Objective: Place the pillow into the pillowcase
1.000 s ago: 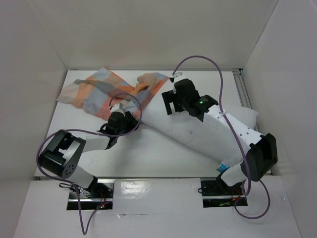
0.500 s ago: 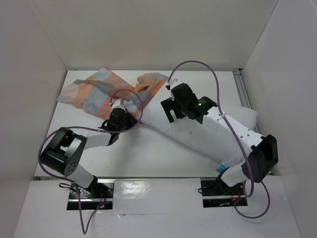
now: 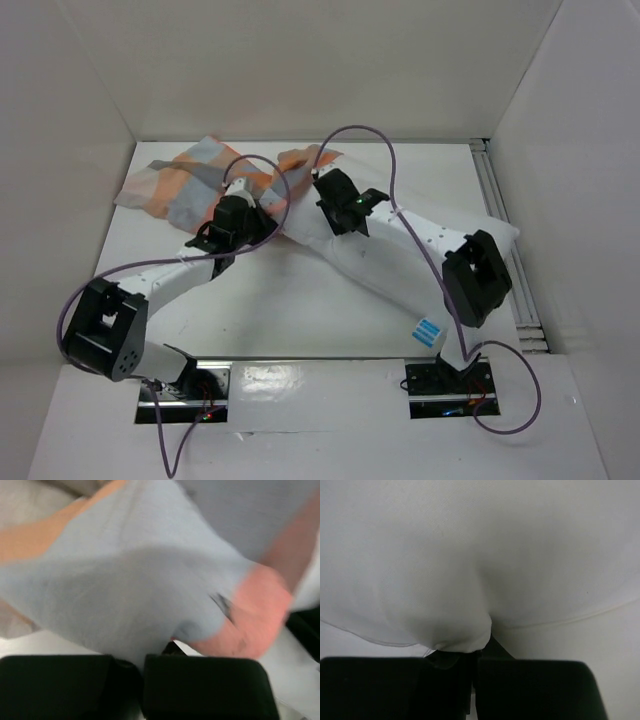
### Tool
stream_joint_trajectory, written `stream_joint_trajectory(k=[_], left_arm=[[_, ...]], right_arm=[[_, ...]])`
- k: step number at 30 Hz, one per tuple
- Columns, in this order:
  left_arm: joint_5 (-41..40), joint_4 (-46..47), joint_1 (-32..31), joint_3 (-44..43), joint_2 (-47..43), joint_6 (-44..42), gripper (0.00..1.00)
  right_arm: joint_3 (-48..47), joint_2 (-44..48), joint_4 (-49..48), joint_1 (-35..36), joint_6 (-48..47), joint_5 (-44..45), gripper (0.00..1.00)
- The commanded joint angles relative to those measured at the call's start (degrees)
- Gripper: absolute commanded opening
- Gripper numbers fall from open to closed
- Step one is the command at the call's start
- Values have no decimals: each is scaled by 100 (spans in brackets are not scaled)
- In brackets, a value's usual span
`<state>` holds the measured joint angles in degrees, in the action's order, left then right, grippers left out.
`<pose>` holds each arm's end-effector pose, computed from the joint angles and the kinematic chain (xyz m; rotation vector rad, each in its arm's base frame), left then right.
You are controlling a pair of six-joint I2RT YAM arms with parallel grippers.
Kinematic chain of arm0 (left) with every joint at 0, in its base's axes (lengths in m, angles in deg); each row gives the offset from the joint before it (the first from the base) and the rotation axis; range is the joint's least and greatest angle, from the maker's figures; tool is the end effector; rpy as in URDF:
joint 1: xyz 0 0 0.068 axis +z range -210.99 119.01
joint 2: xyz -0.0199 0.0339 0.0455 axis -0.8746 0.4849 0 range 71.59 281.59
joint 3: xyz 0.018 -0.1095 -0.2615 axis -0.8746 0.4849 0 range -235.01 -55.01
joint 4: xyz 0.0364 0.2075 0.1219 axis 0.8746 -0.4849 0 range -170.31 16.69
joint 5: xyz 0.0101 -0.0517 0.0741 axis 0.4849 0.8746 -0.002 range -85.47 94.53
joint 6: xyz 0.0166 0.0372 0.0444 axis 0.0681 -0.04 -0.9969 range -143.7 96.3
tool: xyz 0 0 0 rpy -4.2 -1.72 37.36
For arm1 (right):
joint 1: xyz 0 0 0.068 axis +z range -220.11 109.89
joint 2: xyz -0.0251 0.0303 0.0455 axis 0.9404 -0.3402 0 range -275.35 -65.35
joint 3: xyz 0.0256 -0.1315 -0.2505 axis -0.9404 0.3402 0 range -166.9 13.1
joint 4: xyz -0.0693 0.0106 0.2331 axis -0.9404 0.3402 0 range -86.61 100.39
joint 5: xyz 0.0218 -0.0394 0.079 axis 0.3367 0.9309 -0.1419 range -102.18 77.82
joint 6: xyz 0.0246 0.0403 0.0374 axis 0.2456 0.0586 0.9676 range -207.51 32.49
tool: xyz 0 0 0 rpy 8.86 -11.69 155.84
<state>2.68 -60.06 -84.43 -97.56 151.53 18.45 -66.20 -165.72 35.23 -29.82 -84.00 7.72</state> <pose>0.2719 -0.1164 0.2470 -0.3566 2.0309 -0.6951 0.2933 0.2287 0.2670 -0.6275 2.3381 -0.0910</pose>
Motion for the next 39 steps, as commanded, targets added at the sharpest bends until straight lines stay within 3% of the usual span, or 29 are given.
stream_joint_trajectory(k=[1, 3, 4, 8, 13, 15, 20, 26, 30, 32, 35, 36, 39], left_arm=[[1052, -243, 33, -1042, -32, -383, 0], [1518, -673, 33, -2093, 433, -435, 0], [2034, -841, 33, -2405, 582, -436, 0], [2837, -1176, 33, -3356, 839, -436, 0], [3383, -1993, 85, -4174, 1049, -839, 0], [3857, -1994, 208, -4174, 1050, -840, 0], [4675, -2029, 208, -3080, 796, -779, 0], [4781, -1705, 208, -1873, 330, -236, 0], [4983, -1650, -29, -2203, 329, -102, 0], [5062, -2105, -99, -2538, 329, -206, 22], [4869, -2721, -47, -3250, 198, -707, 70], [4791, -3089, 41, -3556, 197, -917, 80], [4737, -3609, 331, -3962, 74, -1086, 72]], right_arm=[[-758, -517, -1082, -320, 413, -452, 0], [-1199, -798, -1337, -486, 571, -522, 0], [-1749, -895, -1338, -696, 737, -522, 0], [-2928, -1098, -1470, -1031, 792, -436, 0], [-3266, -1045, -1531, -1147, 660, -426, 0], [-2794, -992, -1531, -1147, 660, -514, 0], [-1030, -528, -2013, -1147, 958, -696, 0], [274, -281, -2409, -664, 1580, -1066, 0], [1283, 123, -3243, -610, 2144, -1462, 0], [1339, 246, -3315, -558, 2145, -1463, 0], [1401, 422, -3202, -487, 2145, -1305, 0], [1453, 510, -3201, -487, 2145, -1305, 0], [1515, 650, -3148, -426, 2145, -1252, 0]])
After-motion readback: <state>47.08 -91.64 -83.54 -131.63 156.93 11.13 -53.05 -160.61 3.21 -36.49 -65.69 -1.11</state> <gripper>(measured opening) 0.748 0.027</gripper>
